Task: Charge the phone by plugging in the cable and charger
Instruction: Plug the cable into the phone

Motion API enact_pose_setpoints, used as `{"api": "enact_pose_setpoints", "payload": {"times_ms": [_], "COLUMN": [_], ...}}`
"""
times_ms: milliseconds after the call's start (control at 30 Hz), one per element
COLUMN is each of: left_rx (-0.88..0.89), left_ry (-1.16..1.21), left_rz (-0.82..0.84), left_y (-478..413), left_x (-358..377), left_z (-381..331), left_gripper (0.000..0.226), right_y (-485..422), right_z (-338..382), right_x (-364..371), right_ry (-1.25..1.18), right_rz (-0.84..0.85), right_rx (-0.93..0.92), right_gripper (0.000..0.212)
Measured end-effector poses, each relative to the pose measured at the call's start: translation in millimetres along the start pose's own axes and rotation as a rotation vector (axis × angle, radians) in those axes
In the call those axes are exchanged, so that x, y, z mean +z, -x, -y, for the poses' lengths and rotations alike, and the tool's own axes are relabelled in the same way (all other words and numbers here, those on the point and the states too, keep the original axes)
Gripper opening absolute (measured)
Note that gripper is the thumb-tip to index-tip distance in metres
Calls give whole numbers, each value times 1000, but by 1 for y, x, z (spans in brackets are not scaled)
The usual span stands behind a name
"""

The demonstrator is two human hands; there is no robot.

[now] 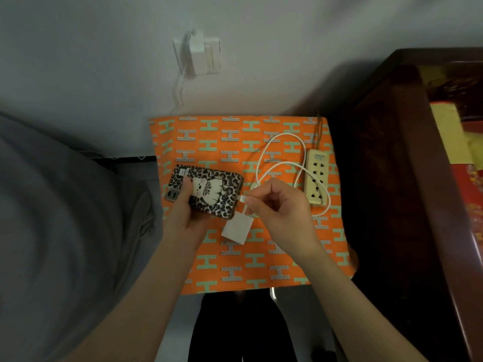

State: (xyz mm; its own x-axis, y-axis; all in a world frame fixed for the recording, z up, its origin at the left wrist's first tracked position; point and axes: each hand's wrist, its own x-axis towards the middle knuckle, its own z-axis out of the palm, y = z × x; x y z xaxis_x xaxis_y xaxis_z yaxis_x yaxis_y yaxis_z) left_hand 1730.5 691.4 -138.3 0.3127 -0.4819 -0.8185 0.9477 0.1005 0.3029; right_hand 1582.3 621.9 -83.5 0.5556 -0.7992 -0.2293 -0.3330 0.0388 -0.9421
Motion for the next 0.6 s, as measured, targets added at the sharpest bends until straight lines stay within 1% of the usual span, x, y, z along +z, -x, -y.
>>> {"api": "enact_pose_setpoints", "payload": {"times_ms": [67, 167, 300, 400, 433, 467, 500, 533, 567, 600], "left_rx": [25, 84, 110, 124, 139, 154, 172, 193, 219, 236], "left_ry": [-37, -53, -31, -70, -102, -141, -179, -209, -235, -260], "left_rz": [-6, -1, 35, 49, 50, 42, 29, -2, -37, -82], "left_y": [-1, 1, 2, -3, -6, -10, -15, -21, -28, -35], "left_x": [-2, -3, 0, 7, 10, 12, 14, 13, 11, 7], "left_z": [0, 1, 1, -4, -9, -16, -24, -32, -41, -49], "left_gripper": [47, 45, 42, 45, 48, 53, 59, 61, 59, 52], "right_y": [1, 3, 1, 2, 6, 12, 19, 28, 35, 40], "right_z": [-2, -5, -5, -7, -9, -13, -20, -26, -33, -39], "right_x": [1, 4, 8, 7, 7, 7, 8, 9, 11, 15], "right_ry": [60, 84, 48, 33, 63, 114, 159, 170, 159, 149], "right_rz": [4, -15, -40, -84, -122, -185, -272, -360, -420, -427], "right_rx": [30, 70, 32, 0, -13, -10, 26, 106, 209, 313], "right_gripper": [16, 19, 23, 12, 7, 6, 11, 14, 17, 19]}}
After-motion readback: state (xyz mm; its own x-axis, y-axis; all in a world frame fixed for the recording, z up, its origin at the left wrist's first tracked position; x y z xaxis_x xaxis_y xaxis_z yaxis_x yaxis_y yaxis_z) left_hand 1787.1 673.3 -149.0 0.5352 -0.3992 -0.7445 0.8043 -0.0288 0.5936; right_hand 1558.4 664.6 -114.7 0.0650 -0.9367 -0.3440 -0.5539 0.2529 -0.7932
